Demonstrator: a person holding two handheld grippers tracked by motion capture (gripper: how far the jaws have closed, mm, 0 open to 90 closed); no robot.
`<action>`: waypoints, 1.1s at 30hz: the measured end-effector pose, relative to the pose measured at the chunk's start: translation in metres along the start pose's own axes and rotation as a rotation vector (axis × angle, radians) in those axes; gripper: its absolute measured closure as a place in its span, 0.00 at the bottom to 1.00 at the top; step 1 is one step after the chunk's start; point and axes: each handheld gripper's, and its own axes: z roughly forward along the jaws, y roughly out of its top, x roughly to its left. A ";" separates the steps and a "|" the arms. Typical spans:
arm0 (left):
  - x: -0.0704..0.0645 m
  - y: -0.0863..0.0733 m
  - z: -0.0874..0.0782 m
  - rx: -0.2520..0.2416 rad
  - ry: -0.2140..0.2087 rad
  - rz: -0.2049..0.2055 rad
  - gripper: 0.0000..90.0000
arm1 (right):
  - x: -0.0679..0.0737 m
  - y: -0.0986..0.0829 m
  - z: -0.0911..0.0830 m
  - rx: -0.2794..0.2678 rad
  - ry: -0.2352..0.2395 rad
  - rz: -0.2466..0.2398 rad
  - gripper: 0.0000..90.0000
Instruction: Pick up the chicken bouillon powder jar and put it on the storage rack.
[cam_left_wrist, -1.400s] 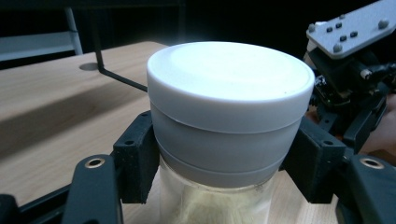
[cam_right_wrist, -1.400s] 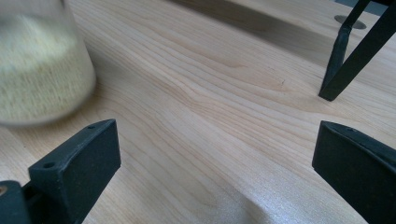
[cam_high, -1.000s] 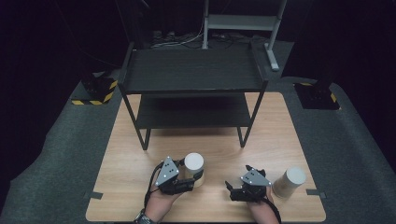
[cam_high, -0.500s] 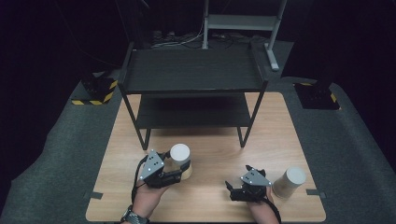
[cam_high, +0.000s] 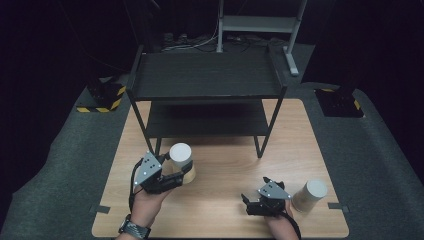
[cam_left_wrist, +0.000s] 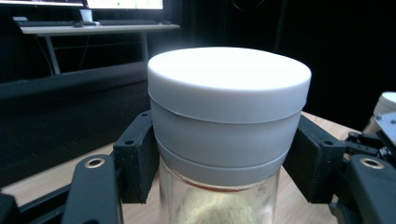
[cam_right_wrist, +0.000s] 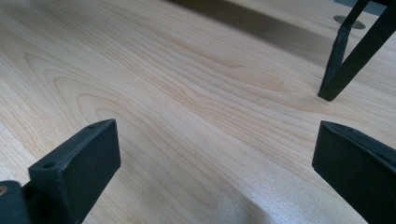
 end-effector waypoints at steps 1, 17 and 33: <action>0.001 0.002 -0.001 -0.002 0.003 0.003 0.38 | 0.000 0.000 0.000 0.000 0.000 0.000 0.00; 0.010 0.031 -0.010 -0.055 0.040 0.003 0.38 | 0.000 0.000 0.000 -0.002 0.001 0.002 0.00; 0.020 0.072 -0.014 -0.110 0.071 0.012 0.38 | -0.001 -0.001 0.000 -0.005 0.002 0.004 0.00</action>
